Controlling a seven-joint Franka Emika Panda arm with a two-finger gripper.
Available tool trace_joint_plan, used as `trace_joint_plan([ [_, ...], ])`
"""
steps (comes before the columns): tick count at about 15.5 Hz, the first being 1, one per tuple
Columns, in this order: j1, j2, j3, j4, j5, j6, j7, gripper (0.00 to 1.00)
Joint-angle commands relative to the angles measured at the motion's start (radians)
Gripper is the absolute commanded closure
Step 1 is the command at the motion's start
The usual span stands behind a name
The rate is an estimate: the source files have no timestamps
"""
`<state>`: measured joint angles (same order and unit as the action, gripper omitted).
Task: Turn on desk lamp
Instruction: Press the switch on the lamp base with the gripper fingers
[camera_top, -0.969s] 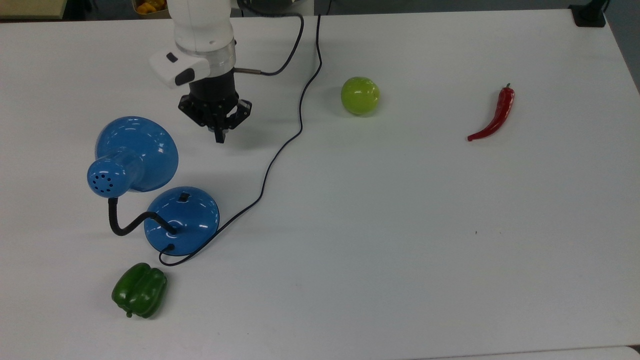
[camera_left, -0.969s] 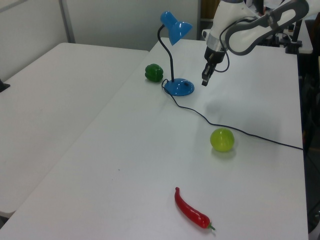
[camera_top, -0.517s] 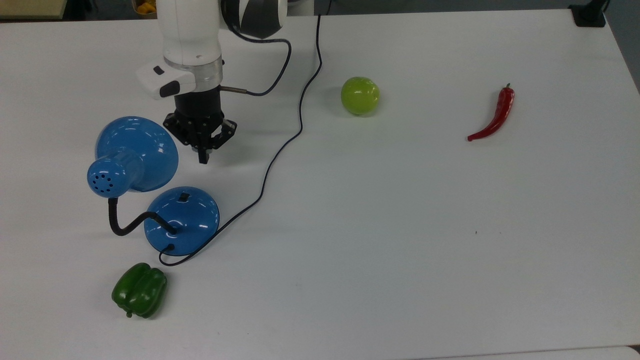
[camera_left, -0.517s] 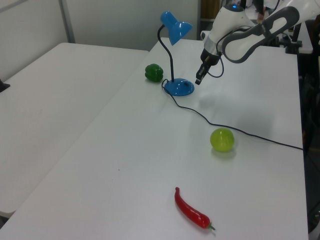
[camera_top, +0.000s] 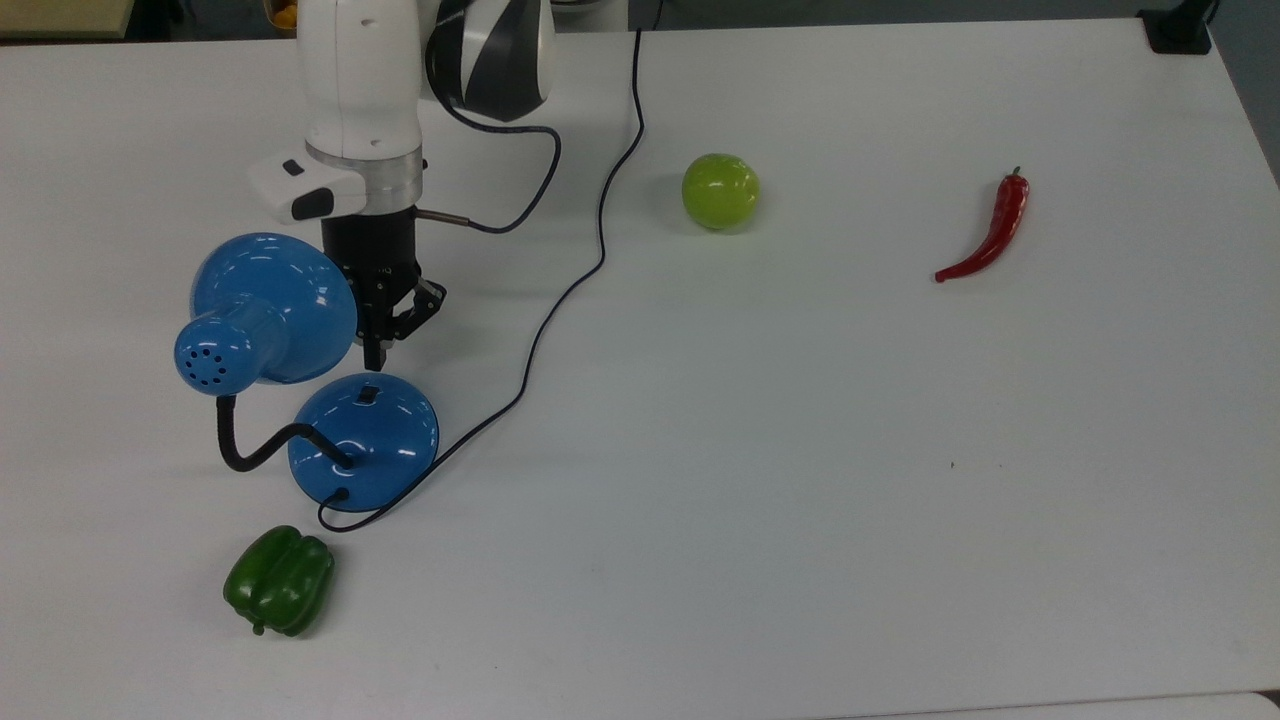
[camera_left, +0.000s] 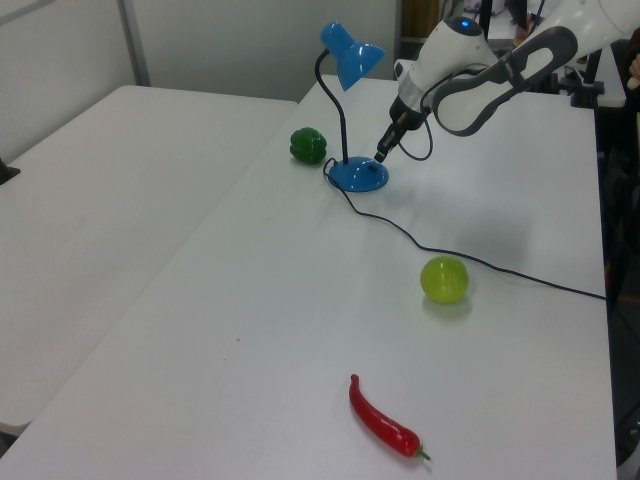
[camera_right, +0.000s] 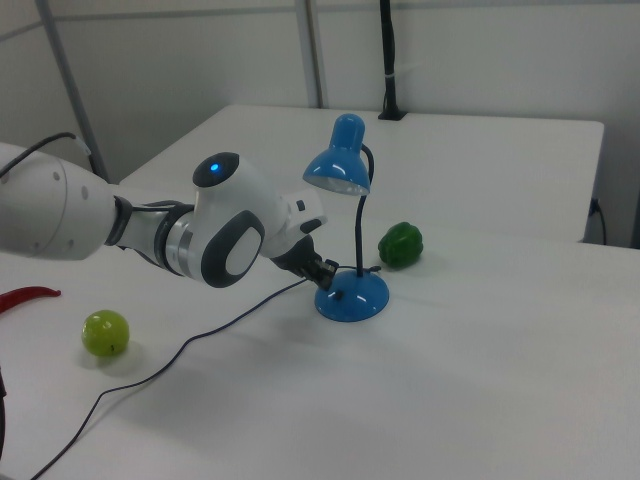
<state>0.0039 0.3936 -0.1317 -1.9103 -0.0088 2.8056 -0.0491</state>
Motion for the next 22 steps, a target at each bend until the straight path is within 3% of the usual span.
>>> trace_joint_plan([
  [1,0.01,0.063,-0.011,0.071,0.004,0.018,0.022,1.0],
  [22,-0.01,0.11,-0.011,0.112,0.003,0.025,0.022,1.0],
])
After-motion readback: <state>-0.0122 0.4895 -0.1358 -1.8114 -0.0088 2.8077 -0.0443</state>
